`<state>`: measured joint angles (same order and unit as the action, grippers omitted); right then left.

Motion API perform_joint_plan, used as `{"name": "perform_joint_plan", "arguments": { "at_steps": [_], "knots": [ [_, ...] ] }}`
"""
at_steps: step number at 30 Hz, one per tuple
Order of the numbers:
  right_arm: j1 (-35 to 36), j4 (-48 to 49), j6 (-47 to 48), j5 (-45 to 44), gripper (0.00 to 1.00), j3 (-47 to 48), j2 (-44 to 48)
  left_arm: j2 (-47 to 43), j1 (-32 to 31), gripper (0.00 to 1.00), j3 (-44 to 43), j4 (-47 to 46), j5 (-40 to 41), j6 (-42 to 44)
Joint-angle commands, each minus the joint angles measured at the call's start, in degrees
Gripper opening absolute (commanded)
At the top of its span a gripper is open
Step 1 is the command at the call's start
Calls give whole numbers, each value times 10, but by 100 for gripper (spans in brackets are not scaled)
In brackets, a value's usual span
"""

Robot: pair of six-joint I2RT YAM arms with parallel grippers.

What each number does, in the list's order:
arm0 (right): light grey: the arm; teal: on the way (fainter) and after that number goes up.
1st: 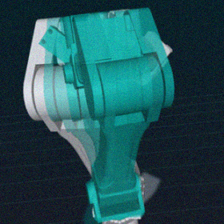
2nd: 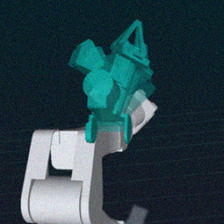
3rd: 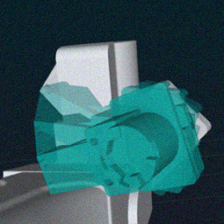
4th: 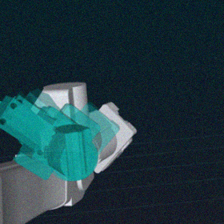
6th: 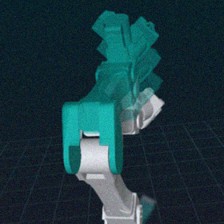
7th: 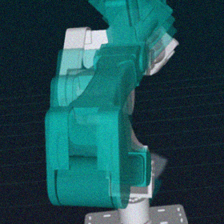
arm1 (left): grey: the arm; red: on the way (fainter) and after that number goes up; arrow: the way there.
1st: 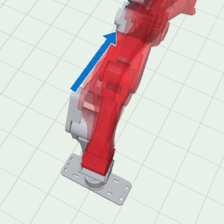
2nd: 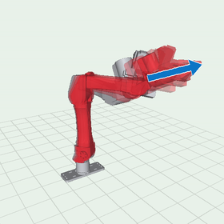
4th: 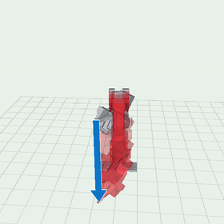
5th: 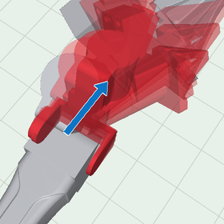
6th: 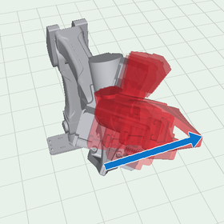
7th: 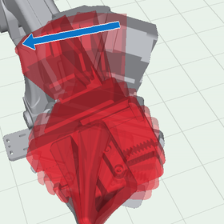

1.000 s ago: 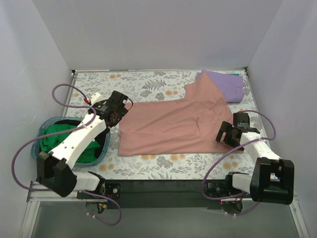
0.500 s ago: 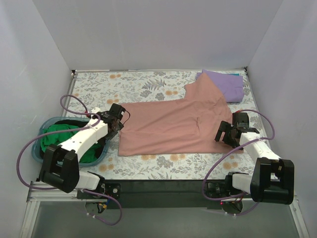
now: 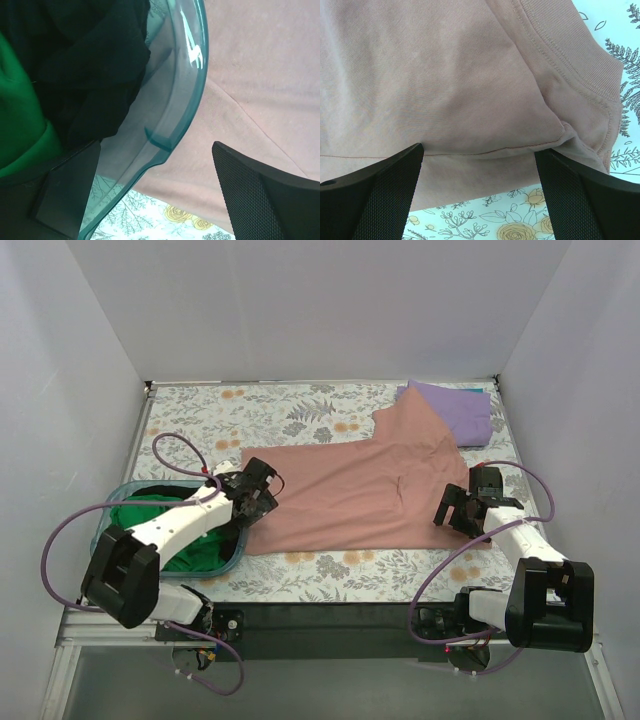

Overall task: Fold and stack the t-shirts
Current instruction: Fold the tshirt

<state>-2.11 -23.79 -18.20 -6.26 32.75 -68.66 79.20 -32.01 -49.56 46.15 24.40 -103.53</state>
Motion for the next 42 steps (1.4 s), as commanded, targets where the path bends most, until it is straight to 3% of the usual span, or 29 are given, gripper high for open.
{"name": "perform_joint_plan", "arguments": {
  "at_steps": [1, 8, 11, 18, 24, 34, 42],
  "knots": [
    [4, 14, 3, -4, 98, -3, 4, -39, 2, 95, -27, 28, 18, -20],
    [4, 16, 7, 6, 98, -1, 20, -77, 0, 95, -81, 38, 30, 4],
    [4, 16, 7, 5, 98, 5, 40, -85, -29, 95, -117, 33, 35, 11],
    [4, 24, 14, 27, 98, 16, 91, -23, -76, 96, -148, -43, 12, 46],
    [4, 55, 22, 49, 98, 9, 122, 32, -79, 96, -113, -153, -20, 80],
    [4, 106, 34, 85, 98, 23, 55, 123, -78, 97, -67, -274, -55, 103],
    [14, 146, 21, 76, 98, 12, -4, 177, -77, 97, -46, -290, -53, 79]
  ]
}}
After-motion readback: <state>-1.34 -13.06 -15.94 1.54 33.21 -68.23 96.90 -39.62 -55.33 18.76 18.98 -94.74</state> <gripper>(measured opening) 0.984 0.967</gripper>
